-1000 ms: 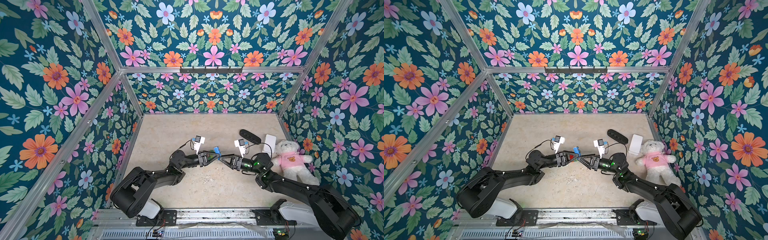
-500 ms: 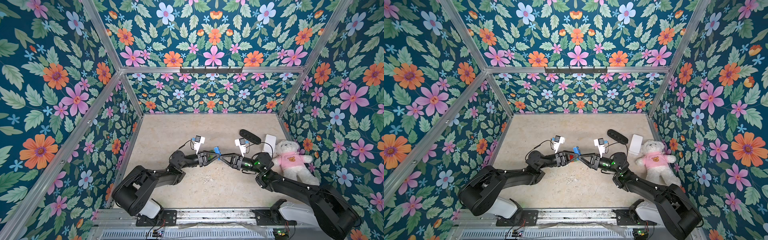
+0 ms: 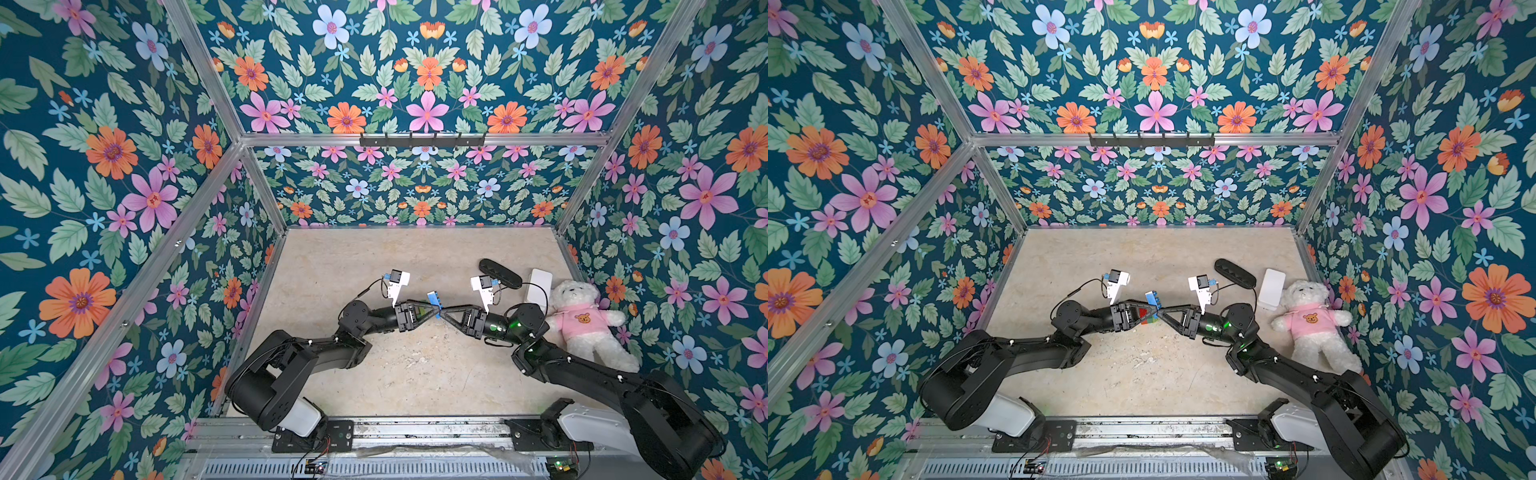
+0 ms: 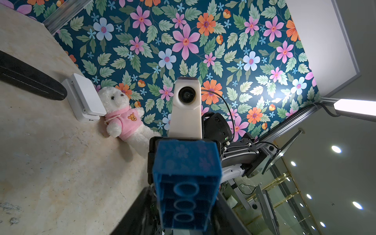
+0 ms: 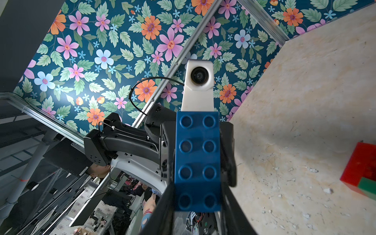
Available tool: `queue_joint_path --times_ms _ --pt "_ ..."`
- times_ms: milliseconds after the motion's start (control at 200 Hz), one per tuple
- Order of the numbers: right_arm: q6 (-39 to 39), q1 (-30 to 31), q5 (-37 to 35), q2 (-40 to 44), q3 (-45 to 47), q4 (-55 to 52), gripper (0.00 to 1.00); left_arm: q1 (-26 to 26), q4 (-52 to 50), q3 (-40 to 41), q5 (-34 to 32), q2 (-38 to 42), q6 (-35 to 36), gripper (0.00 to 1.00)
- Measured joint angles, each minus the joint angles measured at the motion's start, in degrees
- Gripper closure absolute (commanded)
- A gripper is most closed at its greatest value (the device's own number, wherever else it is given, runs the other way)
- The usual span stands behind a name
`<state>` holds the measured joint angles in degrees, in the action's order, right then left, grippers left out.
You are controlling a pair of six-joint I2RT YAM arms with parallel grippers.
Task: Assemble the number 5 with lego
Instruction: Pick up the lego brick from the center of the board.
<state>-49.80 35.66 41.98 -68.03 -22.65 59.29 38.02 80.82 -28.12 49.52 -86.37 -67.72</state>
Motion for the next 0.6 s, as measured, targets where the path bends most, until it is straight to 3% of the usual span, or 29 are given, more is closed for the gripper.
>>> queue_joint_path --times_ms 85,335,605 --pt "0.0 -0.2 0.0 0.3 0.1 -0.7 0.73 -0.2 -1.2 0.1 -0.2 0.2 0.3 0.34" --pt "0.0 -2.3 -1.3 0.7 1.2 -3.3 0.73 -4.2 -7.0 2.4 -2.0 4.0 1.9 0.33" --pt "0.0 -4.9 -4.9 -5.6 1.5 -6.6 0.72 -5.4 -39.2 -0.4 -13.3 11.2 16.0 0.34"
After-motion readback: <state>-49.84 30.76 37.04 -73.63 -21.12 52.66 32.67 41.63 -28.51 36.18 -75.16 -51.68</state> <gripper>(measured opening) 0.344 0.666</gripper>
